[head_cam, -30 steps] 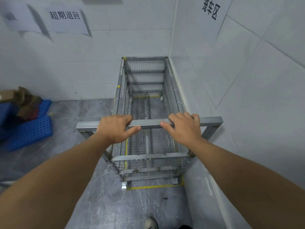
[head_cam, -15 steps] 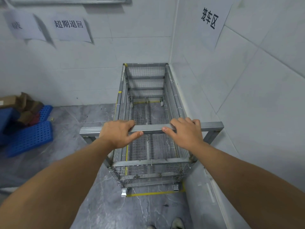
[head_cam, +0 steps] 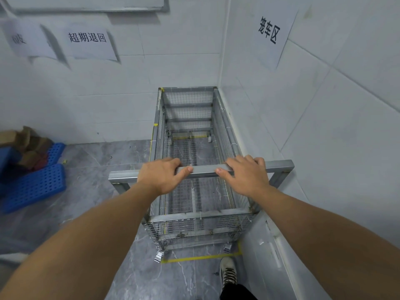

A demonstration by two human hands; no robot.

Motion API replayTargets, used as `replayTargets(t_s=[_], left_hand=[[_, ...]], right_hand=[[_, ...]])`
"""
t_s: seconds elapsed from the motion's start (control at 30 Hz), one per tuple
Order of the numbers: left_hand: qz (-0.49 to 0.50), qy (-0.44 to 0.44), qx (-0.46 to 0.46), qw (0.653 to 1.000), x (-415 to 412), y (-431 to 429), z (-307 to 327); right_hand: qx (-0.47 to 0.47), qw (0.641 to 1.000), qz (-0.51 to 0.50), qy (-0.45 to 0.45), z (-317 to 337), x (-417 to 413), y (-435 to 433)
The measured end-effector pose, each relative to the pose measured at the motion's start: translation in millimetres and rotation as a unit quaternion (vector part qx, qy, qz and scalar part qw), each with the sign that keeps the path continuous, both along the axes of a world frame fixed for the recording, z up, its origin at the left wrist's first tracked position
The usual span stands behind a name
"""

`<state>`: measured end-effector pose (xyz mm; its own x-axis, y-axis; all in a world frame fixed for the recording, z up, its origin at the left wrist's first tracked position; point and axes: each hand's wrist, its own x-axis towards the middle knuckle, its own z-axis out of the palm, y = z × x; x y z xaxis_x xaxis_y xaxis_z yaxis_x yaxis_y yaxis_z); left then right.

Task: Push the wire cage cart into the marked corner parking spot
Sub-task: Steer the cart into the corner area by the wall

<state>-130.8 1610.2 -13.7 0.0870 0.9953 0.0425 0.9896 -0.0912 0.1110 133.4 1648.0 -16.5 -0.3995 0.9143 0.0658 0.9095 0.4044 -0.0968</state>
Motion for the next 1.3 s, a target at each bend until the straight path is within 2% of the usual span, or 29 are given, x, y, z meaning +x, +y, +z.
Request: replayTargets(t_s=[0.17, 0.87, 1.3], left_hand=[[0.004, 0.009, 0.006, 1.000, 8, 3, -1], [0.023, 0.002, 0.010, 1.000, 9, 2, -2], [-0.034, 0.030, 0.016, 0.999, 1, -1, -3]], right_hand=[[-0.019, 1.000, 0.003, -0.017, 4, 9, 5], [0.026, 1.000, -0.004, -0.013, -5, 5, 4], [0.140, 0.990, 0.015, -0.005, -23, 9, 9]])
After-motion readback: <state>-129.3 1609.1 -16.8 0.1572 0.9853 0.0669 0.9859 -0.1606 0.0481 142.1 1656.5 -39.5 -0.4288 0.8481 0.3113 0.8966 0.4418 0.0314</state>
